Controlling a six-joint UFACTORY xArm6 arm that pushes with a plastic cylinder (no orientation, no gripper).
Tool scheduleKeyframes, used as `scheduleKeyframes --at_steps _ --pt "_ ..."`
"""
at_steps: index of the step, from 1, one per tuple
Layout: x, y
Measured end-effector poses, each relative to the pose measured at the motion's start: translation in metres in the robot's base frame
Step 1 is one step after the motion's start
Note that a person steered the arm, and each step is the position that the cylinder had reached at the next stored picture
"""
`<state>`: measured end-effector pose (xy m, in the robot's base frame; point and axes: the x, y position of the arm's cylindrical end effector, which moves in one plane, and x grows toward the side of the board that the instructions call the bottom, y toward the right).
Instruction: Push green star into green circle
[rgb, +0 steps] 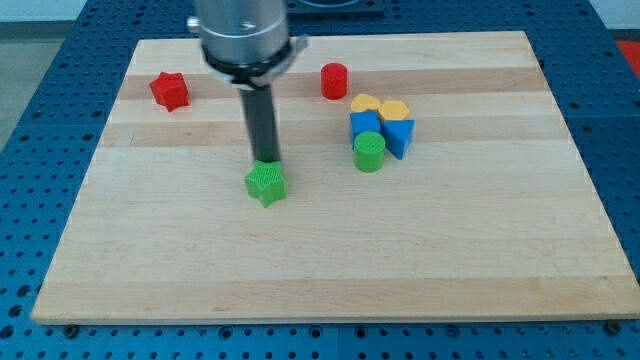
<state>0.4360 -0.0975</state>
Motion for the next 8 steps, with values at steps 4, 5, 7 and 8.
scheduleKeyframes --at_steps 4,5,7,8 --pt "0.057 0.002" --pt "0.022 0.039" --pt "0.027 0.026" --pt "0.014 -0.006"
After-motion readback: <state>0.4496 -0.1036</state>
